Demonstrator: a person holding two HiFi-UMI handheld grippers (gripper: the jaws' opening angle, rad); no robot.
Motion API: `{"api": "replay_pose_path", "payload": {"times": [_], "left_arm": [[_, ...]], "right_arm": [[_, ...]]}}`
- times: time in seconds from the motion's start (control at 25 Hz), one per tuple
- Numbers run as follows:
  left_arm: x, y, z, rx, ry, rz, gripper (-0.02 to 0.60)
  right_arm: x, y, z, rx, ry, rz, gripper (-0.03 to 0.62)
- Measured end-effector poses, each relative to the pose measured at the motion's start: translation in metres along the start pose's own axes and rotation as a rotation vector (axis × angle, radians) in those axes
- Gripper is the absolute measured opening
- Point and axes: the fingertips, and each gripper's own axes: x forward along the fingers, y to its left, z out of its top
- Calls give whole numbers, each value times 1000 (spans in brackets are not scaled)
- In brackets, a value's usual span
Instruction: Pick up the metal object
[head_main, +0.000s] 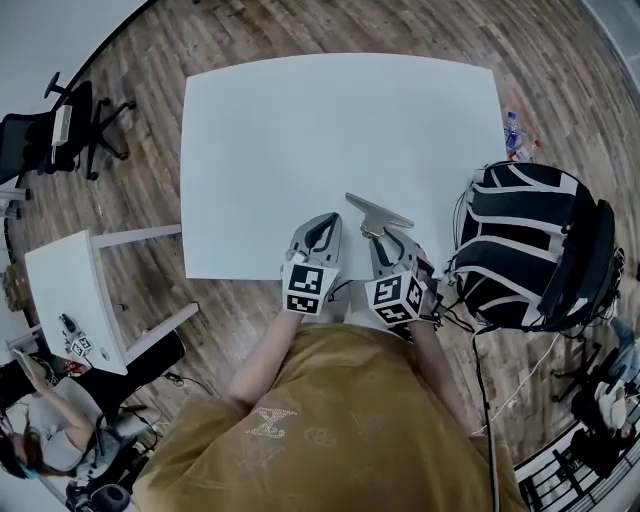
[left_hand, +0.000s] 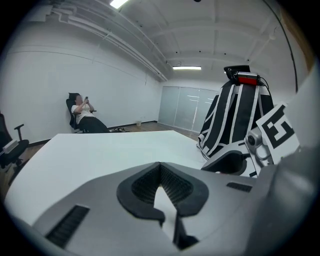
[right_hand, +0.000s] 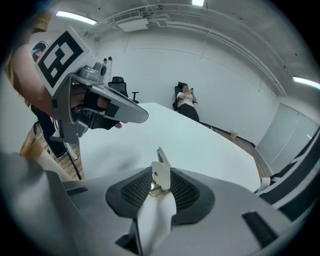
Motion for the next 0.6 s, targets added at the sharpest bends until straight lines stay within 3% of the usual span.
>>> {"api": "replay_pose_path", "payload": {"times": [0.32,0.6], "left_arm": [[1,5,-6,-17,12,-3,5],[1,10,-9,-22,19,-1,6]], "right_arm": [[17,11,-11,-129,66,-2,98],[25,9,-9,-175,70,-37,103]]}}
